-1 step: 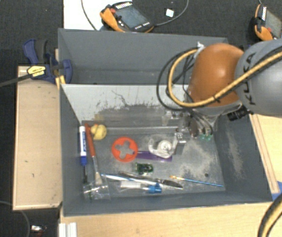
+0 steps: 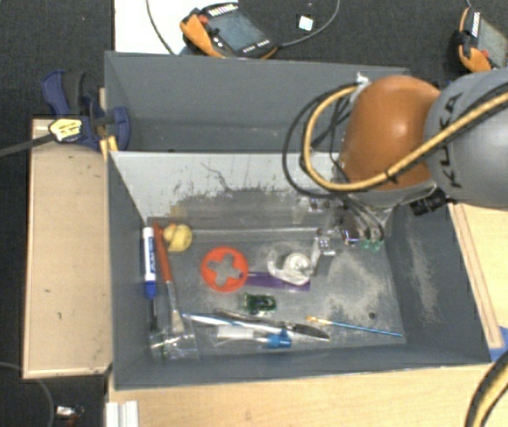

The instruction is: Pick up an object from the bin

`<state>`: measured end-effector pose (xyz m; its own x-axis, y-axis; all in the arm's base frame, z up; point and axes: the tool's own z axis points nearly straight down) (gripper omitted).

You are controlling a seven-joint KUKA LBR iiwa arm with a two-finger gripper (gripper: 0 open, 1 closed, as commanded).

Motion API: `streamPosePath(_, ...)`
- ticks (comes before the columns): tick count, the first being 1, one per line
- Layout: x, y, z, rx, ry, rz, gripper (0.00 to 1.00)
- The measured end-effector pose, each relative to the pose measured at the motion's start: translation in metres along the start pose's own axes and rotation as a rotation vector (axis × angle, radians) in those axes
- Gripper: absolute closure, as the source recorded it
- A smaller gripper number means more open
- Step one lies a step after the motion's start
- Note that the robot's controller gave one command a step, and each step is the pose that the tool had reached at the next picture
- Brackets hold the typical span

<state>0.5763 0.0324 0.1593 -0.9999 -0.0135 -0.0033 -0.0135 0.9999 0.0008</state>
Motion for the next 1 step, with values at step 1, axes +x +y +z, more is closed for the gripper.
streamPosePath(1, -0.0032, 0.0209, 0.0882, -0.001, -0.001, -0.096, 0.00)
